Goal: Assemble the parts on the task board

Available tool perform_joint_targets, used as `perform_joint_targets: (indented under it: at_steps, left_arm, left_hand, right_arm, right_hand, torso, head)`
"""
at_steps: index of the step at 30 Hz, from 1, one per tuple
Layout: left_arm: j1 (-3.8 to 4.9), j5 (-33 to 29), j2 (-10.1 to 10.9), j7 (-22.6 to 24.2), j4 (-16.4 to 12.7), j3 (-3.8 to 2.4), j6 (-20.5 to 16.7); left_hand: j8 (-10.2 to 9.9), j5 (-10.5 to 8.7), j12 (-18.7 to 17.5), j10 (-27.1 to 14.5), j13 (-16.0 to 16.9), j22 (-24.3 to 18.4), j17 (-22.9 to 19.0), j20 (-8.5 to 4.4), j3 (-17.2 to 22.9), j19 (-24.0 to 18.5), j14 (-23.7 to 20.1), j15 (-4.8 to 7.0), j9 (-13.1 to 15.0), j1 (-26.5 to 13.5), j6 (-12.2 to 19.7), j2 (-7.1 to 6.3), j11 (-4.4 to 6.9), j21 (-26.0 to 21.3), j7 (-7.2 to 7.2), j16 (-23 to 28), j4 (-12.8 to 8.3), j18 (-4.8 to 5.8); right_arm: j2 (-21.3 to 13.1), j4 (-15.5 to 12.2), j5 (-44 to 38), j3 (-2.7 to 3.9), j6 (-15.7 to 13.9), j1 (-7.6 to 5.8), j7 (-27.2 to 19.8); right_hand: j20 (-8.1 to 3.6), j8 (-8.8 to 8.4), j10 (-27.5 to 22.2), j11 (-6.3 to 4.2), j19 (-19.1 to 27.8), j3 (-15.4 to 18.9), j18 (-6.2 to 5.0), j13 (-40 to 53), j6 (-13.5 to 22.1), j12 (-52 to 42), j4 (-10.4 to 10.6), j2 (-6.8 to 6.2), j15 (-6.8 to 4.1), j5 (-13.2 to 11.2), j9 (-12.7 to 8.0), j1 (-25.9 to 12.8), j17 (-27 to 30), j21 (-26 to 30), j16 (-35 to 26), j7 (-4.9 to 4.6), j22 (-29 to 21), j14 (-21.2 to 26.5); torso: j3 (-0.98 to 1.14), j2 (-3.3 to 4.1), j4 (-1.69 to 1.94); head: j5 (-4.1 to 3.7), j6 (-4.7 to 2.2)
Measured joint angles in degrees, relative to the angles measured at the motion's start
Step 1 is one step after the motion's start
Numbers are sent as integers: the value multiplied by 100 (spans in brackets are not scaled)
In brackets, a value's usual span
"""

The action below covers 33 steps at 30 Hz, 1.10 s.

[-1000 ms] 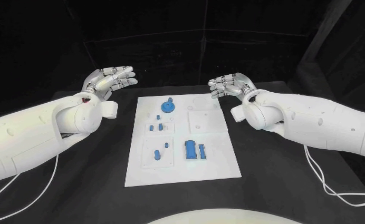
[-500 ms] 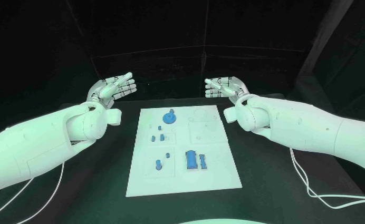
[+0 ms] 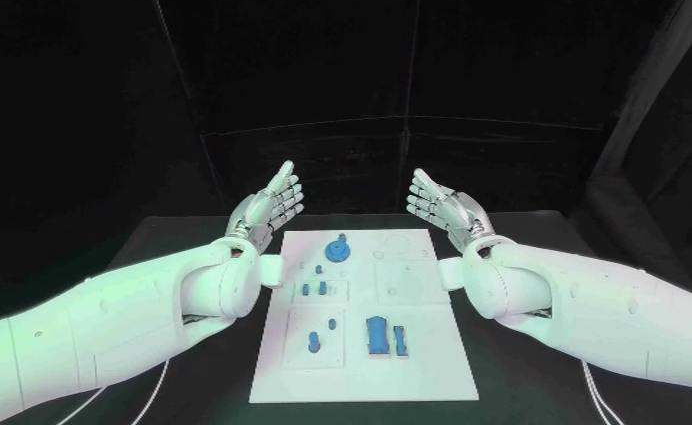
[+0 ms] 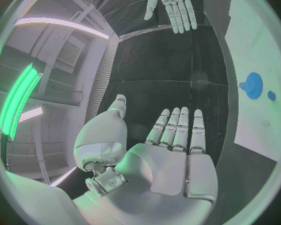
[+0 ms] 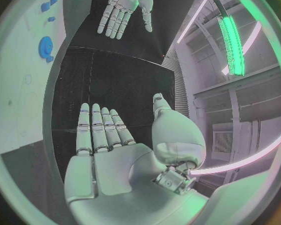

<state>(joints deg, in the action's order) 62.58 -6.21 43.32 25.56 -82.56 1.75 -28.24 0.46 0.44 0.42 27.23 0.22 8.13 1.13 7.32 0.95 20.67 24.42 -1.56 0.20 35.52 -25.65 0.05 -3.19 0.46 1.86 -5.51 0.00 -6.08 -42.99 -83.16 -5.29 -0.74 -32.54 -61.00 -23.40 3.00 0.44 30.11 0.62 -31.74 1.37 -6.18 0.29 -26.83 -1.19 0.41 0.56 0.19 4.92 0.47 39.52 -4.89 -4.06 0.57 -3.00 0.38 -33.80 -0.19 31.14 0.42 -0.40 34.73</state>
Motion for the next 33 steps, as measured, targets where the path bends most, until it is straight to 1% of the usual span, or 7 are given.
perform_joint_targets:
  at_steps: [3, 7, 10, 14, 18, 20, 33]
  left_arm:
    - [-116, 134, 58, 63, -334, -80, -419]
    - [-214, 281, 115, 142, -609, -143, -882]
    - [-245, 362, 129, 188, -702, -161, -1121]
    - [-251, 438, 134, 231, -725, -165, -1314]
    - [-251, 481, 136, 257, -726, -166, -1415]
    - [-251, 497, 136, 265, -727, -166, -1452]
    - [-251, 537, 136, 286, -728, -166, -1545]
  left_hand:
    - [0, 0, 0, -286, -5, -86, -40, -75, -32, -219, -257, 55, -2, -375, 270, -1, 117, 0, -65, 148, -1, 37]
    - [-16, -22, 0, -670, -10, -198, -76, -177, -32, -507, -595, 104, -10, -869, 626, -3, 215, -22, -130, 342, 0, 303]
    - [-23, -22, 0, -918, -14, -291, -90, -362, -63, -698, -821, 125, -12, -1199, 862, -3, 258, -24, -147, 425, -1, 396]
    - [-23, -22, 0, -1194, -15, -524, -94, -552, -63, -889, -1065, 143, -12, -1553, 1125, -3, 288, -24, -166, 482, -1, 485]
    - [-23, -22, -21, -1420, -15, -665, -103, -644, -63, -1064, -1271, 148, -12, -1854, 1341, -3, 306, -24, -177, 487, -1, 486]
    - [-23, -22, -21, -1539, -14, -709, -103, -668, -63, -1156, -1379, 153, -12, -2003, 1444, -4, 308, -24, -178, 512, -1, 486]
    - [-22, -22, -21, -2002, -13, -796, -103, -733, -62, -1502, -1794, 151, -10, -2640, 1895, -3, 323, -23, -194, 512, -1, 537]
  right_arm:
    - [-85, -341, 133, 36, -320, 47, -148]
    - [-152, -595, 276, 61, -656, 87, -303]
    - [-166, -656, 353, 66, -818, 92, -383]
    - [-169, -663, 424, 67, -943, 93, -453]
    - [-169, -663, 468, 67, -1017, 93, -495]
    - [-170, -664, 484, 67, -1043, 93, -510]
    - [-170, -665, 529, 67, -1112, 94, -550]
  right_hand:
    - [-112, 0, -323, -21, 341, -35, 0, -7, 292, 29, -6, -20, -7, -169, -16, -425, 166, 148, -9, 111, -13, 365]
    - [-204, 0, -726, -38, 769, -61, 189, -15, 652, 55, -31, -38, -11, -326, -27, -959, 323, 275, -8, 204, -22, 820]
    - [-244, -21, -1013, -51, 1069, -86, 359, -18, 907, 78, -25, -45, -18, -388, -34, -1331, 392, 311, -30, 244, -23, 1137]
    - [-272, -22, -1310, -59, 1381, -99, 447, -21, 1171, 77, -38, -50, -15, -422, -34, -1723, 439, 342, -30, 271, -29, 1475]
    - [-281, -22, -1562, -53, 1652, -99, 448, -21, 1396, 77, -38, -53, -15, -454, -38, -2052, 462, 368, -30, 285, -29, 1757]
    - [-291, -22, -1683, -56, 1784, -99, 536, -21, 1512, 77, -38, -54, -15, -455, -41, -2220, 467, 369, -30, 289, -29, 1902]
    - [-294, -21, -2226, -62, 2358, -99, 535, -20, 1974, 99, -38, -56, -26, -455, -40, -2929, 480, 369, -30, 304, -29, 2499]
  torso:
    - [10, 3, -21]
    - [15, 3, -34]
    - [16, 3, -38]
    - [18, 3, -40]
    - [19, 4, -41]
    - [19, 4, -41]
    - [19, 4, -43]
  head:
    - [30, -27]
    - [39, -35]
    - [40, -36]
    - [40, -36]
    - [40, -36]
    - [40, -36]
    - [41, -36]
